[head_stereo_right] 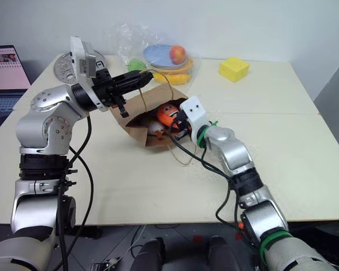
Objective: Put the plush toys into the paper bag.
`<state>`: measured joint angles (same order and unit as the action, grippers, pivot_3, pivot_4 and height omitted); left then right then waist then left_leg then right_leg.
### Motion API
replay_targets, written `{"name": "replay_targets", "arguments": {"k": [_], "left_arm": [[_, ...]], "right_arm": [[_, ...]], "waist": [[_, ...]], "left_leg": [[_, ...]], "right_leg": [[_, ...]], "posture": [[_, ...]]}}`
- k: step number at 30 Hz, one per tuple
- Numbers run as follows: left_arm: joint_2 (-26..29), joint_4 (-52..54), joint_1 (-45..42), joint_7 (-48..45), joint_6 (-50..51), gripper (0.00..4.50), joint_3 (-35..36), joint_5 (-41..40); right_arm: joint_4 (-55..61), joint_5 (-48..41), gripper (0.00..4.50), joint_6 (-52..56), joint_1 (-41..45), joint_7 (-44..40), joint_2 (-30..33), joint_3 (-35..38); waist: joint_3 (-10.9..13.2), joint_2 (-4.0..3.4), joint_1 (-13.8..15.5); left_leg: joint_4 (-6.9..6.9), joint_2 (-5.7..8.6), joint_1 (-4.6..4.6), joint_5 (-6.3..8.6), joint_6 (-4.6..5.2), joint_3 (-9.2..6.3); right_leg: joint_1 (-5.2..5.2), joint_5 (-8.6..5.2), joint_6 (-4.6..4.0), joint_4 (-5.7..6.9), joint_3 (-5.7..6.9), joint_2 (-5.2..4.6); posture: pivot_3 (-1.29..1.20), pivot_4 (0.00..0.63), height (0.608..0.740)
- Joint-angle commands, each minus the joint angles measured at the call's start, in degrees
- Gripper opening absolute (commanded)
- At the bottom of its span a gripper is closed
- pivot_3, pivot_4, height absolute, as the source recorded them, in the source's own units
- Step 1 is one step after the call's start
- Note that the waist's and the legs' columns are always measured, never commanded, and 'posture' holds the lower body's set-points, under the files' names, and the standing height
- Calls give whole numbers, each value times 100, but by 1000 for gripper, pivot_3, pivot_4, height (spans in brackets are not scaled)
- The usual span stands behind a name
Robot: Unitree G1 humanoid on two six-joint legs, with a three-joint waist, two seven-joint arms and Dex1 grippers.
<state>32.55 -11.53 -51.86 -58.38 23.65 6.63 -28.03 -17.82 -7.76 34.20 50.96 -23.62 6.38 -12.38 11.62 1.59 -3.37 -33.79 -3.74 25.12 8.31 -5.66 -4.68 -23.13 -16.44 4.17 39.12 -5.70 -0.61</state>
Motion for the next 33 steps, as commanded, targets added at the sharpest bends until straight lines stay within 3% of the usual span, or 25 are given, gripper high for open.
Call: {"name": "replay_targets", "arguments": {"k": [1,5,9,18,22,26,33], "left_arm": [[48,210,-63,-37,-13,0,52,-77],[44,240,-57,-25,-6,0,43,-73],[88,295,-19,-3,41,0,73,-85],[49,370,82,78,77,0,83,-66],[31,418,110,89,108,0,79,-83],[5,404,85,72,110,0,57,-84],[-19,345,0,41,91,0,21,-65]], "right_arm": [[-937,104,13,-680,441,80,-264,182],[-1639,178,13,-1099,651,85,-379,280],[-1264,132,1076,-1061,452,-172,-168,392],[2507,-488,4203,929,-1088,-438,598,585],[3209,-564,4203,1359,-1714,-411,965,617],[3152,-438,4203,1247,-2050,-322,1063,427],[1925,-222,4203,620,-1932,-20,444,242]], "waist": [[0,0,-4],[0,0,9],[1,-1,7],[1,-2,8],[1,-1,8],[0,-1,3],[0,1,-24]], "left_leg": [[0,0,0,0,0,0],[2,0,0,0,0,-1],[4,0,1,0,0,-1],[8,0,2,0,0,-6],[6,0,2,0,0,-4],[-1,0,1,0,0,-2],[-7,0,0,0,0,1]], "right_leg": [[0,0,0,0,1,0],[0,0,0,1,1,0],[-1,0,0,0,2,0],[-4,0,0,7,6,0],[-3,0,0,6,3,0],[-1,-1,1,2,1,0],[-1,0,1,3,-4,1]], "posture": [[0,150,740],[0,150,740],[0,150,740],[0,150,740],[0,150,740],[0,150,740],[0,150,740]]}}
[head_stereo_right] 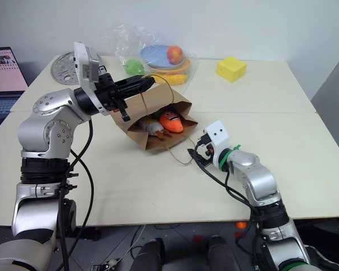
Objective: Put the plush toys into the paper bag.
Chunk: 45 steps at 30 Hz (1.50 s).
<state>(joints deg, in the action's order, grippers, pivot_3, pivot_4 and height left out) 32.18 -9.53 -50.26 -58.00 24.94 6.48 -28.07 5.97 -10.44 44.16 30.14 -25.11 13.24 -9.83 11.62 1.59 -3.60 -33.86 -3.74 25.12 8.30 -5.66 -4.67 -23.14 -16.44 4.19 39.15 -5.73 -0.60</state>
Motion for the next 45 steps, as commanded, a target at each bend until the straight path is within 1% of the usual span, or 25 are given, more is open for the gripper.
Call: {"name": "replay_targets", "arguments": {"k": [1,2,5,7,8,12,15,20,24,27,31,36,39,42,45], "left_arm": [[36,157,-160,-5,-32,0,41,-62],[48,166,-160,-9,-27,0,44,-63],[99,208,-121,-4,-14,0,69,-61],[113,229,-97,7,-12,0,80,-64],[113,250,-85,20,-6,0,82,-66],[126,308,-50,50,20,0,103,-77],[158,348,-14,51,51,0,137,-82],[191,339,-18,74,98,0,154,-86],[125,232,-170,204,201,0,239,-190],[60,230,-248,272,373,0,256,-325],[22,292,-240,361,543,0,248,-414],[-5,416,-222,500,699,0,280,-551],[75,493,-211,491,792,0,223,-555],[41,847,-225,569,1285,0,290,-958],[119,1098,-61,546,1524,0,222,-1055]], "right_arm": [[-612,62,4203,-463,179,158,-315,19],[-719,78,4203,-530,198,174,-361,42],[-768,53,3634,-626,145,75,-337,47],[-767,12,2929,-672,102,48,-326,69],[-750,-14,2649,-674,85,43,-323,89],[-633,-83,1212,-650,51,-17,-278,126],[-277,-288,74,-368,65,-121,-187,289],[532,-1019,25,561,436,-119,-80,968],[1055,-1714,25,1347,996,-186,71,1416],[1218,-2124,25,1790,1455,-127,121,1694],[1210,-2364,25,2049,1841,119,54,1864],[1267,-2535,25,2155,1949,300,-1,1902],[1311,-2683,25,2255,1985,504,-92,2003],[1349,-2948,25,2421,2108,724,-173,2283],[1335,-3108,25,2548,2248,859,-135,2402]], "waist": [[0,-1,0],[0,-1,0],[0,0,26],[0,0,33],[0,0,31],[0,0,28],[0,-1,28],[1,-1,29],[1,-1,30],[1,-1,30],[1,-1,28],[1,-2,29],[1,-2,28],[1,-2,28],[1,-2,28]], "left_leg": [[0,-1,0,0,0,-1],[1,0,1,0,0,-1],[2,0,3,0,0,-1],[2,0,4,0,0,-2],[2,0,3,0,0,-2],[1,0,3,0,0,-2],[1,0,3,0,0,-2],[1,0,3,0,0,-3],[0,-1,3,0,0,-3],[2,0,3,0,0,-5],[3,0,4,1,0,-3],[4,0,4,1,0,-4],[5,-1,4,1,0,-3],[5,0,5,1,1,-4],[4,0,10,1,0,-4]], "right_leg": [[0,0,-1,0,1,0],[0,0,-1,0,0,0],[0,0,0,-2,2,-1],[0,0,0,-3,4,-1],[0,0,0,-3,4,-1],[0,0,0,-3,3,0],[0,0,0,-3,3,0],[0,0,0,-1,3,0],[0,0,-1,0,3,0],[0,0,0,1,5,0],[0,0,-1,-2,4,-1],[-1,0,-1,-2,4,-1],[-2,0,-1,-2,4,-1],[-2,0,-1,-1,4,-1],[-4,0,-1,-2,4,-1]], "posture": [[0,150,740],[0,150,740],[0,150,740],[0,150,740],[0,150,740],[0,150,740],[0,150,740],[0,150,740],[0,150,740],[0,150,740],[0,150,740],[0,150,740],[0,150,740],[0,150,740],[0,150,740]]}}
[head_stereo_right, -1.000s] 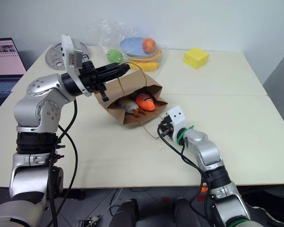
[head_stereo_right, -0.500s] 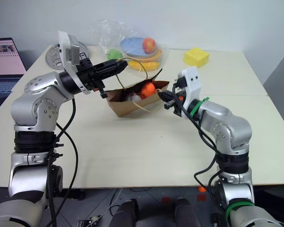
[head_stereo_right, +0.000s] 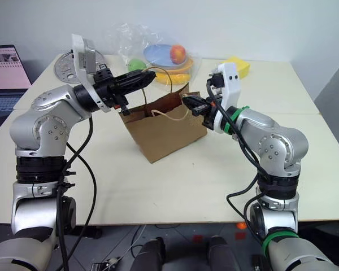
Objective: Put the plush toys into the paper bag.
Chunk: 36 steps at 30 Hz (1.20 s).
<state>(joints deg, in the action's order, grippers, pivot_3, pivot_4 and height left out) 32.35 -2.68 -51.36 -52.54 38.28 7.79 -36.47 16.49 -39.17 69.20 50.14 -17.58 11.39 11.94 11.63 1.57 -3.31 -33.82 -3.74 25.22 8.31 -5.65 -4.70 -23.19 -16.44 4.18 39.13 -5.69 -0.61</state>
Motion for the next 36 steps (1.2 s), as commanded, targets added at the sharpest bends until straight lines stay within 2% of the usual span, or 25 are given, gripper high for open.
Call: {"name": "replay_targets", "arguments": {"k": [1,4,10,15,19,20,23,32,36], "left_arm": [[115,498,124,-4,281,0,81,-267],[85,701,282,17,415,0,87,-398],[-75,574,486,202,153,0,-30,-140],[-353,667,527,463,142,0,-70,-159],[-354,802,638,487,164,0,-59,-189],[-330,816,652,464,187,0,-36,-225],[-234,814,685,428,352,583,22,-335],[183,1195,1098,342,388,3320,275,-520],[271,1536,1544,405,390,4473,414,-552]], "right_arm": [[263,-280,25,84,275,148,56,250],[193,-306,25,132,274,299,31,251],[-123,-77,25,235,-81,695,-71,82],[-365,287,25,-58,-239,665,196,-156],[-309,263,25,-84,-250,556,390,-117],[-304,249,393,-92,-251,553,420,-101],[-250,106,1281,-97,-261,421,491,-49],[241,-228,4498,156,-178,188,895,24],[511,-360,4500,302,-266,299,956,131]], "waist": [[0,0,-3],[0,-1,-6],[-1,0,-3],[0,0,5],[0,0,1],[0,0,1],[0,0,-3],[0,-1,-8],[0,-1,-10]], "left_leg": [[0,0,-1,0,0,0],[4,-1,-3,0,0,0],[3,0,-3,0,0,1],[2,0,0,0,0,2],[4,0,-1,0,0,2],[4,0,-1,0,0,1],[4,0,-1,0,0,2],[5,0,0,0,0,2],[5,-1,-1,0,0,3]], "right_leg": [[0,0,0,0,0,0],[0,0,0,0,1,0],[1,0,0,-2,0,0],[0,0,0,-4,-2,0],[0,0,0,-5,-1,0],[-1,0,0,-5,-1,0],[-1,0,0,-5,-1,0],[-1,0,0,-7,-2,0],[-1,-1,0,-8,-3,0]], "posture": [[0,150,740],[0,150,740],[0,150,740],[0,150,740],[0,150,740],[0,150,740],[0,150,740],[0,150,740],[0,150,740]]}}
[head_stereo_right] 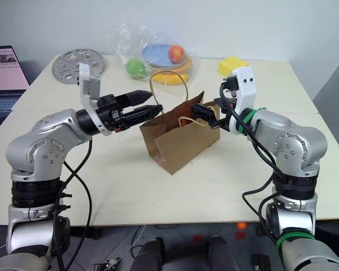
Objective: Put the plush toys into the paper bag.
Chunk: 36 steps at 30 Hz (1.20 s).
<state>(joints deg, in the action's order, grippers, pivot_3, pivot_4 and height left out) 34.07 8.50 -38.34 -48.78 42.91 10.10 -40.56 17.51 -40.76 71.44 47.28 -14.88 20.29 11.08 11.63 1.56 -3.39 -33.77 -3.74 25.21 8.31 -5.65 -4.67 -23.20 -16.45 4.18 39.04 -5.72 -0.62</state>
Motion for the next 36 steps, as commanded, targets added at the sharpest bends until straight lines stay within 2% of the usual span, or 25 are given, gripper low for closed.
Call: {"name": "replay_targets", "arguments": {"k": [1,10,16,22,24,27,31,36], "left_arm": [[124,515,362,17,-69,4473,230,-172],[285,876,882,24,-205,4473,358,-221],[270,1123,1235,54,-435,4473,220,-74],[336,1196,1339,93,-583,4473,216,-29],[356,1277,1494,84,-750,4473,152,114],[186,1378,1677,282,-887,4473,119,211],[81,1374,1828,359,-1210,4473,-29,492],[14,1326,1935,345,-1379,4473,-167,601]], "right_arm": [[484,-222,4500,127,9,96,59,261],[756,-449,4500,388,134,117,323,512],[806,-866,4500,215,226,-735,1096,437],[1050,-969,4500,-300,-159,-1495,1833,504],[1377,-923,4500,-674,-589,-1900,2110,482],[1867,-259,4500,-1689,-1431,-2215,2386,232],[2236,-118,4500,-2299,-2296,-1853,1918,414],[2347,85,4500,-2689,-3111,-1929,2000,455]], "waist": [[0,0,-1],[0,0,11],[0,0,11],[0,1,18],[0,1,17],[0,1,28],[-1,2,29],[-1,3,31]], "left_leg": [[0,0,0,0,0,1],[-1,0,0,0,0,2],[2,-1,0,1,1,6],[-2,2,2,1,0,9],[-2,1,1,1,1,9],[5,1,1,2,0,8],[-3,1,1,2,1,10],[-18,2,0,1,0,15]], "right_leg": [[0,0,0,0,-2,0],[0,-1,0,-2,-2,-1],[-1,-1,-2,-6,-4,-2],[0,-4,0,-11,-7,-4],[0,-6,3,-12,-6,-4],[0,-8,5,-14,-5,-4],[0,-17,21,-12,-7,-4],[5,-20,18,-12,-15,-6]], "posture": [[0,150,740],[0,150,740],[0,150,740],[0,150,740],[0,150,740],[0,150,740],[0,150,740],[0,150,740]]}}
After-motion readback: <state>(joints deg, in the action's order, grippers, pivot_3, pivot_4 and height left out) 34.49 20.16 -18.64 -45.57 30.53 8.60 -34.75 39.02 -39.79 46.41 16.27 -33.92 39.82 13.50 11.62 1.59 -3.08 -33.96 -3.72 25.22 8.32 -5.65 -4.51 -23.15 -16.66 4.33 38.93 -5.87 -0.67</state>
